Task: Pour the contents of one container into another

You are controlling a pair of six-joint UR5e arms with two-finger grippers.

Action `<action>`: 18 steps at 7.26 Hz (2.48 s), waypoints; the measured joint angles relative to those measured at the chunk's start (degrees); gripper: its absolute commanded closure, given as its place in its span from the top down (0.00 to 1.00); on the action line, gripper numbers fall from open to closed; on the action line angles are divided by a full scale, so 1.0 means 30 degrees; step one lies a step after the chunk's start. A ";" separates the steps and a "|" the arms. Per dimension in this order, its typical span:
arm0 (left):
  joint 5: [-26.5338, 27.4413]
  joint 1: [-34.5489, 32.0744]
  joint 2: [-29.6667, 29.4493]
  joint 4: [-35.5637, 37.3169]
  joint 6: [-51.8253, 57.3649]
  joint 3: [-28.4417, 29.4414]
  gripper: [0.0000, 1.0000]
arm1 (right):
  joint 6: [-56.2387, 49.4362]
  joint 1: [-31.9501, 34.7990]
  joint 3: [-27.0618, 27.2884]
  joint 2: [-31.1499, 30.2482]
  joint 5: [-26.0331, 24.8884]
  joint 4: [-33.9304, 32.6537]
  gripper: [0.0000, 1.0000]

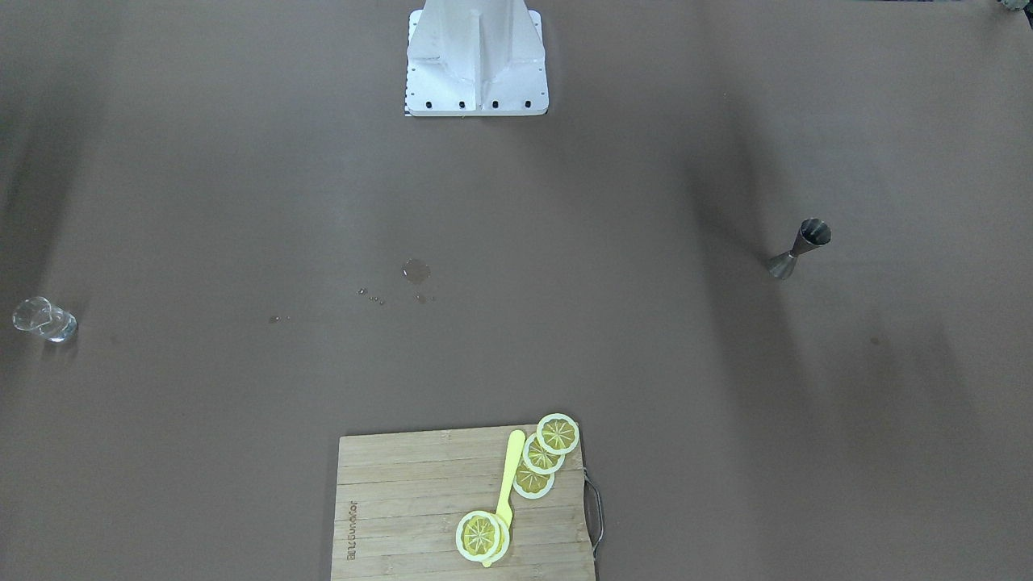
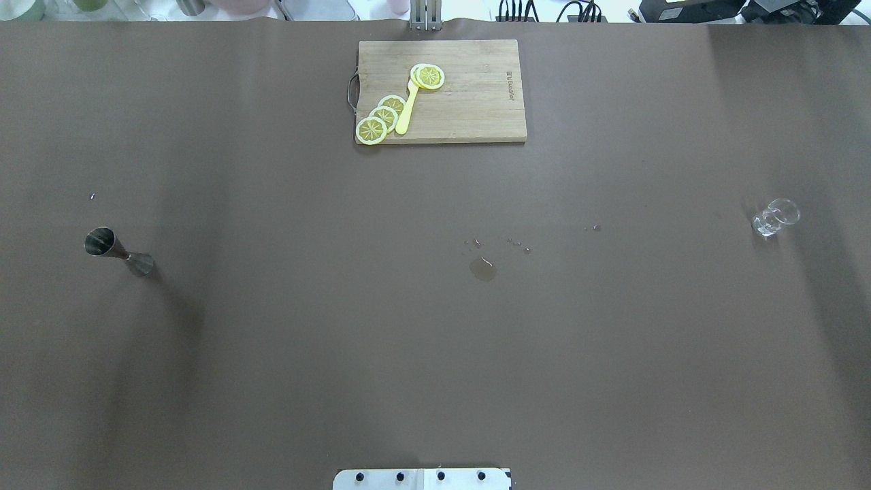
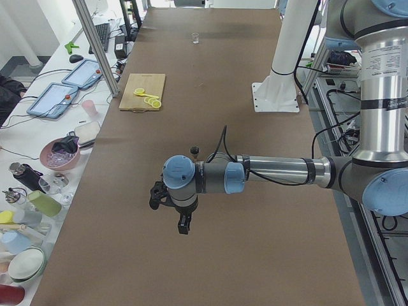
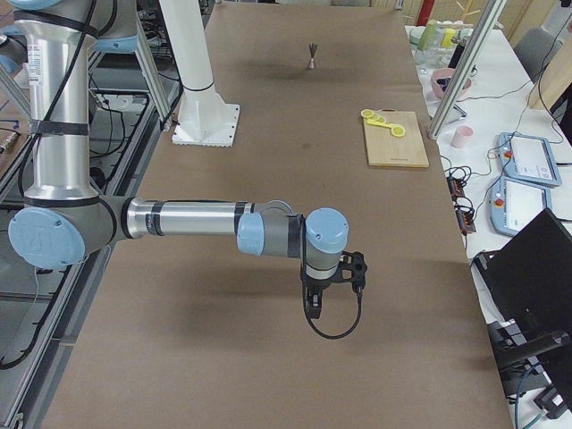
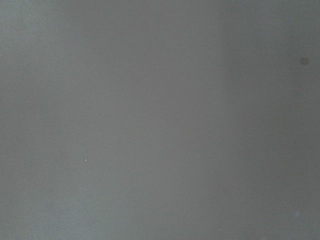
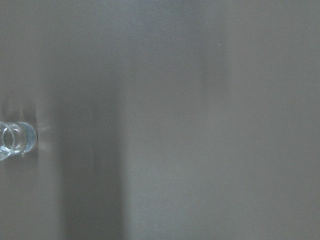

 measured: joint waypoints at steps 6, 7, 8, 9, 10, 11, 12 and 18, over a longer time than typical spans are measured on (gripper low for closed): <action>-0.0017 -0.0006 -0.0033 -0.0048 -0.0033 -0.0118 0.98 | -0.0015 0.0000 0.0016 0.0000 -0.0001 0.0000 1.00; -0.0031 -0.0002 -0.0050 -0.0062 -0.0046 -0.0131 0.98 | -0.0015 0.0000 0.0016 0.0000 0.0001 0.0000 1.00; -0.0025 0.0003 -0.0073 -0.0084 -0.0048 -0.0131 0.98 | -0.0015 0.0000 0.0017 -0.0001 0.0002 0.0000 1.00; -0.0003 0.0003 -0.0099 -0.0110 -0.0039 -0.0112 0.98 | -0.0015 0.0000 0.0016 0.0000 0.0002 0.0000 1.00; 0.0009 0.0001 -0.0138 -0.0131 -0.0027 -0.0118 0.98 | -0.0015 0.0000 0.0016 0.0000 0.0002 0.0000 1.00; 0.0021 -0.0004 -0.0186 -0.0141 -0.0019 -0.0128 0.98 | -0.0015 0.0000 0.0024 0.0000 0.0009 0.0000 1.00; 0.0022 -0.0003 -0.0221 -0.0145 -0.0034 -0.0126 0.98 | -0.0015 0.0000 0.0062 0.0000 0.0021 0.0000 1.00; -0.0161 -0.0054 -0.0249 -0.0222 -0.0484 -0.0220 0.98 | 0.0014 0.0000 0.0538 -0.0017 0.0097 0.0000 1.00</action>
